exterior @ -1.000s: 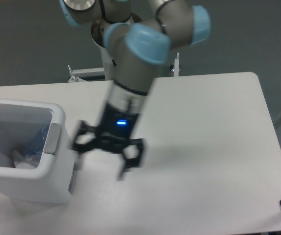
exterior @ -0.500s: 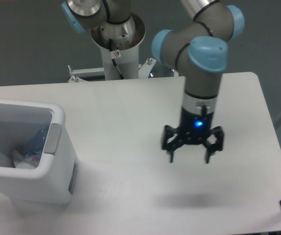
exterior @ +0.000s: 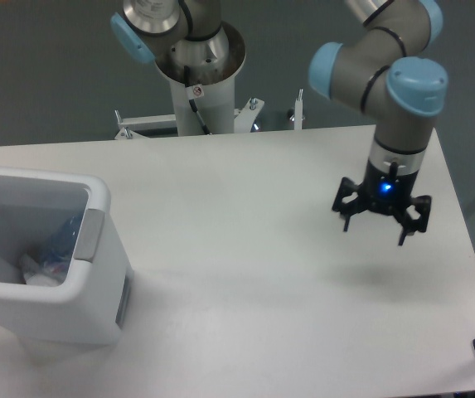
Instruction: Place the trash in the trash can
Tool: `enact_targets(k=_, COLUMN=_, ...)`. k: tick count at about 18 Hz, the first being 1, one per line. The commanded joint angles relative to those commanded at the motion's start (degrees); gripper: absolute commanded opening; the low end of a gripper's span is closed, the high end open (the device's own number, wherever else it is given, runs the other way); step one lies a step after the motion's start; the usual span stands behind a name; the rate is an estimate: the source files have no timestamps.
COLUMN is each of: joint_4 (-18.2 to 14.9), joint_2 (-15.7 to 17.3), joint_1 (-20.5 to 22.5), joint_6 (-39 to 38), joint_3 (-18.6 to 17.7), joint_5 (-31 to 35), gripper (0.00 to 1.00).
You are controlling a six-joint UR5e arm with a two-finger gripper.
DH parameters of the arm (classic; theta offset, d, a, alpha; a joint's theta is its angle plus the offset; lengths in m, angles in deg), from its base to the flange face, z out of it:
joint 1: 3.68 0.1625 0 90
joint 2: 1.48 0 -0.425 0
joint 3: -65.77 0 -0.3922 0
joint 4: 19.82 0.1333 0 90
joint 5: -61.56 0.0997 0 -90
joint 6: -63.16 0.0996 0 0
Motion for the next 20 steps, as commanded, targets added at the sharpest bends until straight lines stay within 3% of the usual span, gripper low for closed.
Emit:
enact_targets(k=2, joint_4=-0.01, joint_2=-0.35, joint_1=-0.26, joint_6=0.71, joint_3=0.26, joint_5=4.04, gripper=1.0)
enact_targets(k=7, joint_4=0.34, joint_2=-1.23, joint_1=-0.96, joint_6=1.41, joint_3=0.79, joint_5=7.21, gripper=1.0)
enact_targets(k=10, joint_4=0.43, joint_2=-1.14, joint_1=-2.28, joint_6=6.93, joint_3=0.53, joint_5=10.2, gripper=1.0)
enact_targets(k=13, joint_4=0.34, joint_2=-0.44, joint_1=-2.11, joint_6=14.4, joint_3=-0.08, joint_5=10.47, gripper=1.0)
enact_targets(k=20, joint_4=0.61, joint_2=-0.53, joint_1=-2.37, joint_6=15.21, joint_3=-0.97, joint_5=9.95, gripper=1.0)
